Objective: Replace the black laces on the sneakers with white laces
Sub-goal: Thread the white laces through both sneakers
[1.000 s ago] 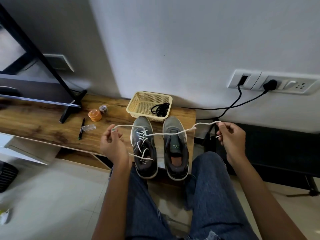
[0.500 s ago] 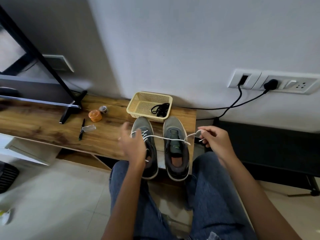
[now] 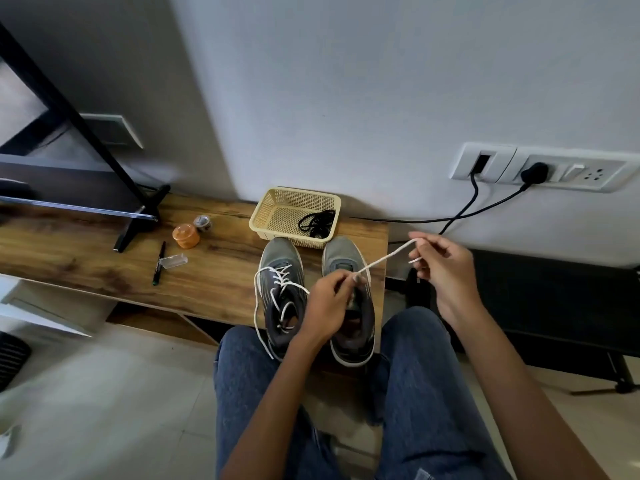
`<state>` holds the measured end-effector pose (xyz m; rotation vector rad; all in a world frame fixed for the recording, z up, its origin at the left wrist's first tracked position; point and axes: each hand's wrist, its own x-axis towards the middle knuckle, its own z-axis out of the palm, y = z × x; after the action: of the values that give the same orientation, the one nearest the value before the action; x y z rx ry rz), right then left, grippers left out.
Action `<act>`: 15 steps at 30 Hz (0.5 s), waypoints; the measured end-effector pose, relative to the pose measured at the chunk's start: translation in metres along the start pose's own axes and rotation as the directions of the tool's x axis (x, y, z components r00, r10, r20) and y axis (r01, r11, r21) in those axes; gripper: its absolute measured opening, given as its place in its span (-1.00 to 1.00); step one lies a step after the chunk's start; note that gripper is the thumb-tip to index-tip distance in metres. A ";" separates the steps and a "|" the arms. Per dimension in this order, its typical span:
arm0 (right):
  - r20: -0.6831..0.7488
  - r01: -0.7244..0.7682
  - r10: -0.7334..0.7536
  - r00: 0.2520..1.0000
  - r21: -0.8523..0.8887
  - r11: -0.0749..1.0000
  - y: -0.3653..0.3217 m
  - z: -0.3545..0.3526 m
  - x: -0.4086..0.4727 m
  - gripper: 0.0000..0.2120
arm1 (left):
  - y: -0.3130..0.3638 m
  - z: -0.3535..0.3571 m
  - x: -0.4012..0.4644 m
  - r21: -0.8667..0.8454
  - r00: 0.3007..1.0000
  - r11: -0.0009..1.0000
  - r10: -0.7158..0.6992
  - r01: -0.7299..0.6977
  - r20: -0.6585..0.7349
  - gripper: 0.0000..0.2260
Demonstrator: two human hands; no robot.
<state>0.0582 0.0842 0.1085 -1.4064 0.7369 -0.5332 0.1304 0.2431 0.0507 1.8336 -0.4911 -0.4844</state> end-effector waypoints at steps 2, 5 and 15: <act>-0.124 0.000 0.003 0.992 0.022 1.000 0.006 -0.007 0.006 -0.82 | -0.003 -0.010 0.000 0.034 0.999 0.999 0.002 -0.001 -0.040 -0.79; -0.247 0.012 -0.006 0.969 0.023 1.000 0.013 -0.015 0.013 -0.81 | -0.007 -0.025 -0.002 0.073 0.994 0.996 -0.039 0.047 -0.105 -0.73; -0.240 -0.016 -0.008 0.971 -0.099 0.995 0.030 -0.017 0.014 -0.79 | -0.020 -0.057 0.002 0.166 0.928 0.962 -0.153 0.219 -0.340 -0.60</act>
<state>0.0523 0.0652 0.0768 -1.4481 0.9723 -0.6795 0.1649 0.2922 0.0477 2.1188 -0.1429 -0.2558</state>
